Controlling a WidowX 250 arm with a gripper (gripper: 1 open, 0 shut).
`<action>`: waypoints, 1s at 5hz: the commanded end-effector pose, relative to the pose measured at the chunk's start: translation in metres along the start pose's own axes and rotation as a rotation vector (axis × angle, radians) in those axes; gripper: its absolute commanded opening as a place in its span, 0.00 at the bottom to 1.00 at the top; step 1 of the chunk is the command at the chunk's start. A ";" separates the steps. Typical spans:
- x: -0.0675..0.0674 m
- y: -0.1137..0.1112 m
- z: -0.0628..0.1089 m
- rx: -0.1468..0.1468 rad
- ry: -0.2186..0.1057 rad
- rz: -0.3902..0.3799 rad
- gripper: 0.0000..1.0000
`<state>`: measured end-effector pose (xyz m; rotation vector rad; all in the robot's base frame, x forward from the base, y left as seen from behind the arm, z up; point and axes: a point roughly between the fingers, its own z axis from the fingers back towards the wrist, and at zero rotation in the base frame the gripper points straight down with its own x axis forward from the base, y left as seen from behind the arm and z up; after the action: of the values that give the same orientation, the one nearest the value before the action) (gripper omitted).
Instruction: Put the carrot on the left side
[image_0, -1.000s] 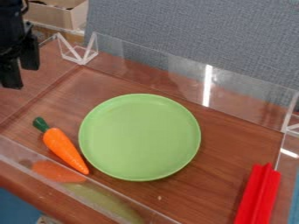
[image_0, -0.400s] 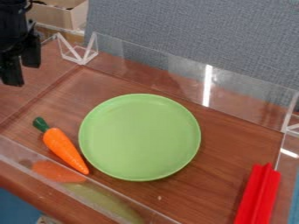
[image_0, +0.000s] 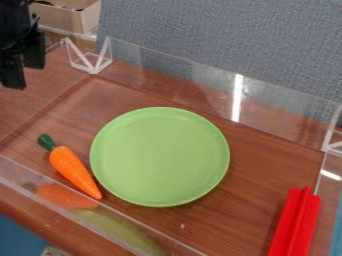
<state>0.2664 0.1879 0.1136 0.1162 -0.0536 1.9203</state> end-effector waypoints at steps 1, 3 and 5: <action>-0.002 -0.014 0.012 -0.041 -0.032 0.002 1.00; -0.008 -0.017 0.007 -0.029 -0.064 0.001 0.00; -0.019 -0.020 -0.003 -0.010 -0.064 0.010 1.00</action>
<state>0.2845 0.1770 0.0928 0.1928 -0.0491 1.9185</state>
